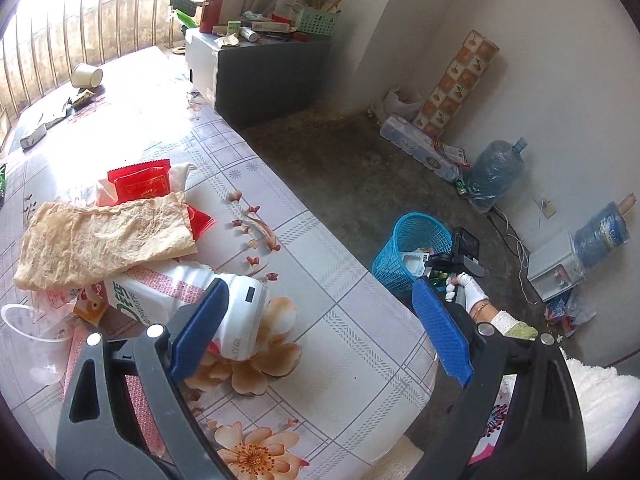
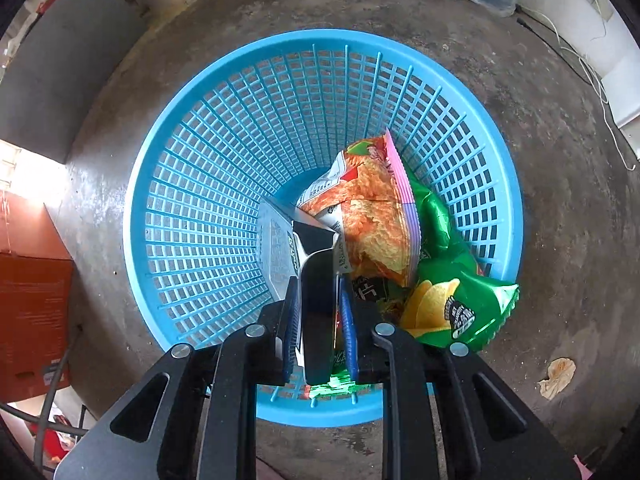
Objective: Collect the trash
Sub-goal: 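Move both grippers back to the table toward the plastic container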
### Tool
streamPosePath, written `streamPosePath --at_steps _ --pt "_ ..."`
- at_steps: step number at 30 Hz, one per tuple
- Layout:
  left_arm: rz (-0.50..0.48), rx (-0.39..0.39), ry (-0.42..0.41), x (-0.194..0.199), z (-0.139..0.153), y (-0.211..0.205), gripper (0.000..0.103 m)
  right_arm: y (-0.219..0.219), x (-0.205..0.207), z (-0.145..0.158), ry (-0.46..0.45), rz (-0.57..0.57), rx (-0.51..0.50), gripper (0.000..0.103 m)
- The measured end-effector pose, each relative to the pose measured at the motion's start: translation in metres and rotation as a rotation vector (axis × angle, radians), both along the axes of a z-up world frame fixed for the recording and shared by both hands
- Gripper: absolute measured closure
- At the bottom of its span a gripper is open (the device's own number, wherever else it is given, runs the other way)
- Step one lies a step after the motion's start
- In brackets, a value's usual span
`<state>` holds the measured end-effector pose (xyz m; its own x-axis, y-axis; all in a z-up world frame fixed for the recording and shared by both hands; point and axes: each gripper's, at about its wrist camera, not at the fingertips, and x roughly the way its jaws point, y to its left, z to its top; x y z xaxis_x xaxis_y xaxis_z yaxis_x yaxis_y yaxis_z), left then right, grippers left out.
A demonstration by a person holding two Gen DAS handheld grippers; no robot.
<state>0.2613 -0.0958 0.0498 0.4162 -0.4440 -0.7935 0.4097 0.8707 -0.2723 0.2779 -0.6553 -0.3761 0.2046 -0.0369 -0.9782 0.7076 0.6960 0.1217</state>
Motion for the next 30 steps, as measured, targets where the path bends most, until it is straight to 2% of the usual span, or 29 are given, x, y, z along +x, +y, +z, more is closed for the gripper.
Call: streamPosePath --at_steps 2,3,4,7,13,16,20,22,24,30 --pt "0.008 0.003 -0.008 -0.002 0.002 0.003 0.014 0.0 0.0 0.002 -0.02 0.008 0.025 0.071" --pt "0.013 0.003 -0.012 -0.003 0.003 0.007 0.014 0.0 -0.002 0.007 -0.026 0.006 0.029 0.062" --pt "0.018 0.0 -0.015 -0.004 0.004 0.009 0.014 0.001 -0.004 0.015 -0.046 0.004 0.028 0.056" --pt "0.038 -0.021 -0.016 -0.008 0.006 0.019 0.014 -0.002 -0.02 0.044 -0.14 0.004 0.027 0.048" --pt "0.09 -0.064 -0.038 -0.025 0.012 0.048 0.014 -0.003 -0.072 0.115 -0.317 -0.003 0.028 0.048" --pt "0.14 -0.085 -0.063 -0.037 0.017 0.074 0.014 0.011 -0.104 0.158 -0.413 0.019 0.025 0.048" --pt "0.243 -0.119 -0.083 -0.053 0.019 0.121 0.014 0.052 -0.142 0.22 -0.548 0.112 0.026 0.047" --pt "0.306 -0.127 -0.086 -0.062 0.017 0.147 0.014 0.082 -0.156 0.25 -0.609 0.184 0.02 0.042" --pt "0.368 -0.133 -0.088 -0.071 0.013 0.174 0.014 0.114 -0.164 0.275 -0.663 0.274 0.04 0.041" --pt "0.504 -0.174 -0.068 -0.097 -0.006 0.235 0.014 0.228 -0.162 0.325 -0.766 0.554 0.136 0.039"
